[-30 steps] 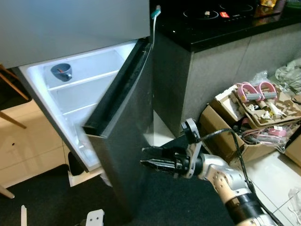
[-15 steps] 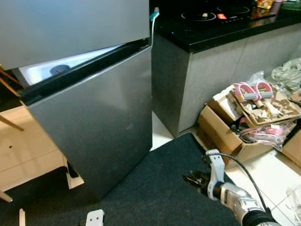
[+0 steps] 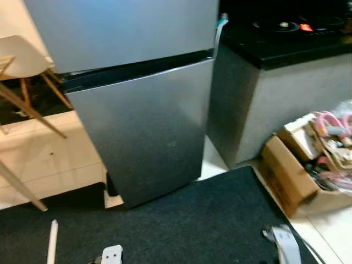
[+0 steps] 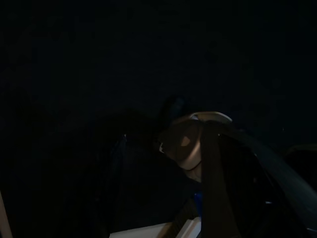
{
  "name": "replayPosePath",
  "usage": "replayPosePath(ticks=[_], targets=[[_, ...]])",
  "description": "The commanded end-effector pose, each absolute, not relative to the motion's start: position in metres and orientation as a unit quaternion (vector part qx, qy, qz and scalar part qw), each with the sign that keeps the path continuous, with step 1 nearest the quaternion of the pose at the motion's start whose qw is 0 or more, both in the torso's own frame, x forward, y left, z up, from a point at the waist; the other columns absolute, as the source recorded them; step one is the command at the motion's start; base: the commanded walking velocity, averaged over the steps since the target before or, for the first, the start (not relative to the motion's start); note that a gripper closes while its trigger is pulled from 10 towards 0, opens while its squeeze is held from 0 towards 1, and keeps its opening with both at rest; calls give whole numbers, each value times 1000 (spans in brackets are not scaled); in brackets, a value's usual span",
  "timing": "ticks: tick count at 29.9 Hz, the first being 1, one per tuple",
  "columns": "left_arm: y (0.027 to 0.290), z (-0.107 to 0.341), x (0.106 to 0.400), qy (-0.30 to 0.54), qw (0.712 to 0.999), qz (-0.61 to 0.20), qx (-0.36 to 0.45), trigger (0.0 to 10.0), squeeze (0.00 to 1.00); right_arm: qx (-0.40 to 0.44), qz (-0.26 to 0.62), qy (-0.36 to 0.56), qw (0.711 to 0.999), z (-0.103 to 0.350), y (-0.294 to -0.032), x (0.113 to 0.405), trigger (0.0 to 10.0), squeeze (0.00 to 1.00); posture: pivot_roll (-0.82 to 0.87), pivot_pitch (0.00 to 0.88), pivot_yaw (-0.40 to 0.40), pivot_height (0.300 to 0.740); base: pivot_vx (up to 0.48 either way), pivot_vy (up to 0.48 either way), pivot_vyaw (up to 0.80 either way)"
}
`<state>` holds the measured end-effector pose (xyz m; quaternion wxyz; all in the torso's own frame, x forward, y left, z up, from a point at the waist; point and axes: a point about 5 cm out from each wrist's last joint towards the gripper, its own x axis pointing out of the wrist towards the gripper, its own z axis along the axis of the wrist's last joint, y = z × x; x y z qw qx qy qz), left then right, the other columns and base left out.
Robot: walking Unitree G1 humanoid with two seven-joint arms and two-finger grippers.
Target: Restocking fridge
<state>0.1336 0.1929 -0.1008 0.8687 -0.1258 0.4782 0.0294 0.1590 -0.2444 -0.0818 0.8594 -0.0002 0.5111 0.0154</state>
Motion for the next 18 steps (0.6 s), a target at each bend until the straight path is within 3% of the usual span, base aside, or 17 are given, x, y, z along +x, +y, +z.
replayPosePath(ticks=[1, 5, 18], targets=[[191, -102, 132, 486, 865, 26, -123, 10000, 0, -10, 10, 522, 853, -84, -246, 154, 10000, 0, -25, 35, 5, 740, 0, 0, 719], [192, -101, 135, 484, 866, 25, -121, 10000, 0, -32, 10, 535, 844, -88, -247, 144, 10000, 0, -24, 34, 6, 740, 0, 0, 719], [191, -103, 130, 492, 862, 30, -122, 10000, 0, -52, 18, 532, 845, -86, -248, 148, 10000, 0, -23, 34, -2, 740, 0, 0, 719]])
